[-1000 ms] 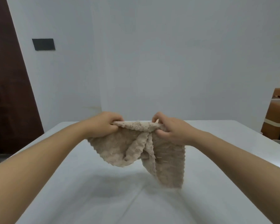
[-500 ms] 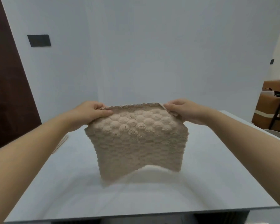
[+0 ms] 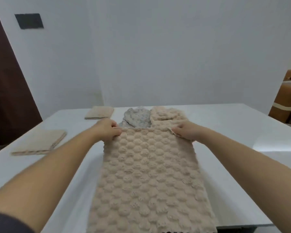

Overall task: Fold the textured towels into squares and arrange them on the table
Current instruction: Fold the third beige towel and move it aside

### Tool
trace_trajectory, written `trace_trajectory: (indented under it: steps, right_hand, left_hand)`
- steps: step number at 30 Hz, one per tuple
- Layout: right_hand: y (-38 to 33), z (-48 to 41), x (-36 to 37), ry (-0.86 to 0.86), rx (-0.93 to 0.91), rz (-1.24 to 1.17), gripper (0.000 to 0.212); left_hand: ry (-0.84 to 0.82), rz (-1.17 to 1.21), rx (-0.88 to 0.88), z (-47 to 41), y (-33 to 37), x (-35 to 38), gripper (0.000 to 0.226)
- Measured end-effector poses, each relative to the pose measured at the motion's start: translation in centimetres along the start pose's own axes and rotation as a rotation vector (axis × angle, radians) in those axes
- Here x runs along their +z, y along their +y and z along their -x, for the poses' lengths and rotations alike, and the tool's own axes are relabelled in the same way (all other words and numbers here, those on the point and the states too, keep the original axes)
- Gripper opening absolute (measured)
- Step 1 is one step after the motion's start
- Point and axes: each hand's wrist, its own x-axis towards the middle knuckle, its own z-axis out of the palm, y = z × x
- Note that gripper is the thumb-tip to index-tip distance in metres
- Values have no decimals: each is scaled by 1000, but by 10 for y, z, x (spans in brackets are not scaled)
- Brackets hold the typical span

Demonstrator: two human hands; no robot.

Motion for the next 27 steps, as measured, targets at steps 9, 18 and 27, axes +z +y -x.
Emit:
trace_trajectory:
  steps: [9, 18, 27]
  right_hand:
    - [29, -61, 64, 465, 82, 299, 27]
    - [5, -38, 126, 6, -58, 449, 61]
    - [16, -57, 116, 63, -11, 477, 63]
  left_hand:
    - [424, -416, -11, -50, -36, 95, 30]
    - [-45, -430, 163, -45, -25, 138, 55]
    - [-23, -481, 68, -64, -41, 118, 56]
